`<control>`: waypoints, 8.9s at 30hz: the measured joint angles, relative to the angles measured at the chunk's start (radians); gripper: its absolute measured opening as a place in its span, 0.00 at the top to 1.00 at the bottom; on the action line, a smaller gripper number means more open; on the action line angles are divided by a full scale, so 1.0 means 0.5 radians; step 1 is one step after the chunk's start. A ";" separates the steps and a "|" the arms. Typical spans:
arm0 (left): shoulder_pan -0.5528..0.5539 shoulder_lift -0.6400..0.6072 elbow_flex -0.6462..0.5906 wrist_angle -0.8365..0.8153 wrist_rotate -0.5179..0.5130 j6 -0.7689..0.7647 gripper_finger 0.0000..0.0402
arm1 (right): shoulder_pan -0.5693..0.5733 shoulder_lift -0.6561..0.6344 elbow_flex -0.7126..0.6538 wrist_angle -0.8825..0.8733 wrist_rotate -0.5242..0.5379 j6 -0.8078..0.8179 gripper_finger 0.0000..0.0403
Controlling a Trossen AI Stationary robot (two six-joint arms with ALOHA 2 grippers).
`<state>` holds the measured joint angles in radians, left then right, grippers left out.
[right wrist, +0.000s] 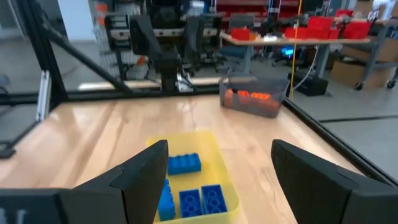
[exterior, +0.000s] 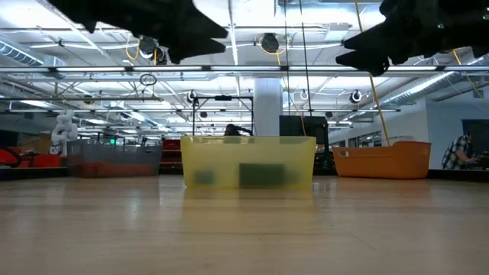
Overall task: Sort & place blocks by color
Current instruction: Return to Home Position
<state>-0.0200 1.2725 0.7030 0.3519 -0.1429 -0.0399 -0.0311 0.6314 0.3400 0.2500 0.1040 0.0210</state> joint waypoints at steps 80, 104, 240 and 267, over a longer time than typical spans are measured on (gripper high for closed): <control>-0.008 -1.871 -1.305 -0.315 -0.153 -0.307 0.47 | -0.002 -1.091 -0.584 -0.271 0.052 0.248 0.31; 0.012 -2.105 -1.322 -0.485 -0.209 -0.226 0.47 | 0.000 -1.091 -0.567 -0.186 -0.019 0.301 0.31; -0.111 -2.288 -1.386 -0.547 -0.256 0.070 0.91 | 0.000 -1.127 -0.651 -0.423 -0.159 0.039 1.00; -0.111 -2.288 -1.386 -0.545 -0.256 0.071 0.91 | 0.000 -1.127 -0.651 -0.421 -0.159 0.039 1.00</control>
<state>-0.0753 0.1287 0.0097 0.0792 -0.2707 -0.0044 -0.0311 0.0681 0.0143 0.0395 0.0242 0.0406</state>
